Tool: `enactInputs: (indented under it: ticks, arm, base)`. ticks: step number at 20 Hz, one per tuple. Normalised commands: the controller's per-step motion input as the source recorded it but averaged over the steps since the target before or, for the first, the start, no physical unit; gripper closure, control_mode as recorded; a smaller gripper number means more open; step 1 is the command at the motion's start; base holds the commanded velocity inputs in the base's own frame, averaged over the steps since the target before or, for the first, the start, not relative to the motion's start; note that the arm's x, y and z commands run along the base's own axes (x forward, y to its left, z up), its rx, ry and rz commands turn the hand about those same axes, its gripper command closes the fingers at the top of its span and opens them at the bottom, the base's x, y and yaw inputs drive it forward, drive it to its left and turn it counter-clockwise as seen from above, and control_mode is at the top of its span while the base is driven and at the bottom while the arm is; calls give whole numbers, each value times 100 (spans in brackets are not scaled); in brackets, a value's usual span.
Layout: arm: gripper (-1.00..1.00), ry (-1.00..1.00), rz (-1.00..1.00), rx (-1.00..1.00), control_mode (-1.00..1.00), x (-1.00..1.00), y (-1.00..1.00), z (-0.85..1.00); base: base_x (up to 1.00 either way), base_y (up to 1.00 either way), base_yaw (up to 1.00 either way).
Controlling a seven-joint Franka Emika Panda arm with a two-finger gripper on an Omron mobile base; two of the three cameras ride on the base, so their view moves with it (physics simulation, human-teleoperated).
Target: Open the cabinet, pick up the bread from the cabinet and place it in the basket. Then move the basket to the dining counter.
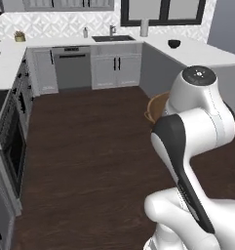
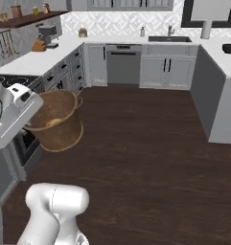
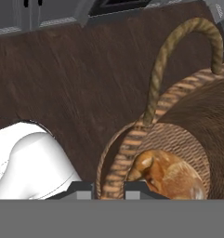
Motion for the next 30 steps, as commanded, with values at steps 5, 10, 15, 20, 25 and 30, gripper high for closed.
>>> enactInputs:
  ticks: [5,10,15,20,25,30]
  arm:
    - [100,0,0,0,100,0,0,0]
    - [100,0,0,0,100,0,0,0]
    - [100,0,0,0,100,0,0,0]
    - [100,0,0,0,100,0,0,0]
    - [100,0,0,0,100,0,0,0]
    - [100,0,0,0,100,0,0,0]
  base:
    - [100,-68,-3]
    - [100,-63,0]
    - [100,-86,7]
    - [100,-100,18]
    - [93,-100,13]
    - [72,-100,6]
